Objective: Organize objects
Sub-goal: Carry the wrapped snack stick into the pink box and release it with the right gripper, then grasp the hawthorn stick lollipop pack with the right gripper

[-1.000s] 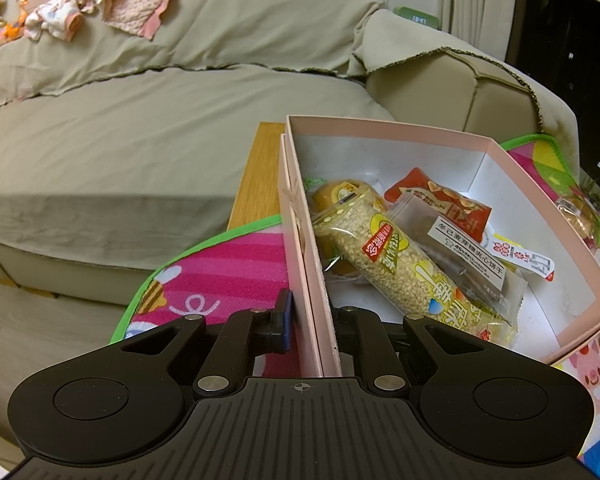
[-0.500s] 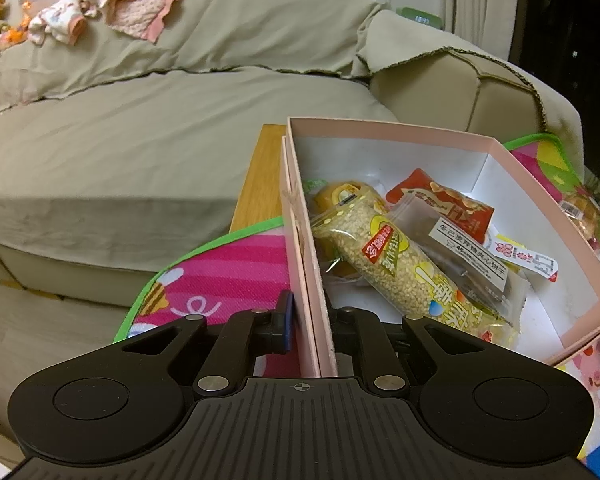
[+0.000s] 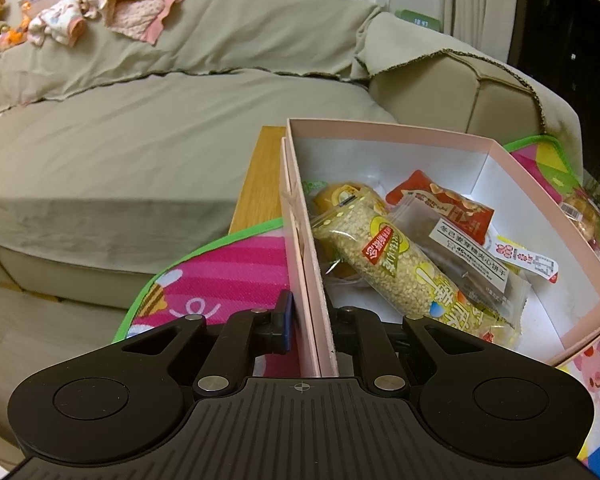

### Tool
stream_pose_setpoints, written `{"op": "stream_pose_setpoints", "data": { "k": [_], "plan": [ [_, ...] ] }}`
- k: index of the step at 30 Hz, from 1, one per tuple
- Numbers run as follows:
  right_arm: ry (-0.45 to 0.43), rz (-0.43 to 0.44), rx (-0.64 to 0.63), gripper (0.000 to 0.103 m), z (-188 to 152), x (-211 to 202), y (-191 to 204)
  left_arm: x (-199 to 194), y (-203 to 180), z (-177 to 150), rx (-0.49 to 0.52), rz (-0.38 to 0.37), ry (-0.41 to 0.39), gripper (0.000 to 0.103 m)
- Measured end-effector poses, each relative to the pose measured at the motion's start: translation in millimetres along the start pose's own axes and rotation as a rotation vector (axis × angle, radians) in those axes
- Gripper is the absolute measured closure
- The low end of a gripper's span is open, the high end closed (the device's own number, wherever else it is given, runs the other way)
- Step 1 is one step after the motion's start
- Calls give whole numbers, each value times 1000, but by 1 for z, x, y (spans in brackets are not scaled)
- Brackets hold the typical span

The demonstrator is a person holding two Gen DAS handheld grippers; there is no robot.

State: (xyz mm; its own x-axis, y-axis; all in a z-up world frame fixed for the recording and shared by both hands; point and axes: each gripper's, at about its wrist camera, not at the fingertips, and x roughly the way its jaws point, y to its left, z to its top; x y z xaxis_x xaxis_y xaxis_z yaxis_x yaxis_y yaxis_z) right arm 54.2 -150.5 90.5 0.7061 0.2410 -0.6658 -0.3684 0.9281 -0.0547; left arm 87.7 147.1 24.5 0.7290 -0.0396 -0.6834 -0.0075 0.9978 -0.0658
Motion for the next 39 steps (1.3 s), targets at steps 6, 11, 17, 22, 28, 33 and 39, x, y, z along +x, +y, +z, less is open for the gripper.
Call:
{"op": "stream_pose_setpoints", "data": {
  "k": [6,11,17,22,28,33,39],
  "plan": [
    [-135,111,27,68,61,-37,9,0,-1,1,-1,-1,-1,89],
    [-177,161,23,68,105,-18,32,0,0,0,-1,-1,-1,89],
    [-130,202,30,62,119,16,53,0,-1,1,-2,-8,-1,89],
    [-88,178,83,55,106,28,31,0,0,-1,-8,-15,-6,89],
    [-16,40,166,49,79,54,-26,0,2,-2,-11,-19,-8,89],
    [28,-30,293,49,55,77,-73,0,2,-2,-11,-19,-8,89],
    [16,-12,278,49,51,113,-74,0,1,-2,-9,-18,-6,89]
  ]
}}
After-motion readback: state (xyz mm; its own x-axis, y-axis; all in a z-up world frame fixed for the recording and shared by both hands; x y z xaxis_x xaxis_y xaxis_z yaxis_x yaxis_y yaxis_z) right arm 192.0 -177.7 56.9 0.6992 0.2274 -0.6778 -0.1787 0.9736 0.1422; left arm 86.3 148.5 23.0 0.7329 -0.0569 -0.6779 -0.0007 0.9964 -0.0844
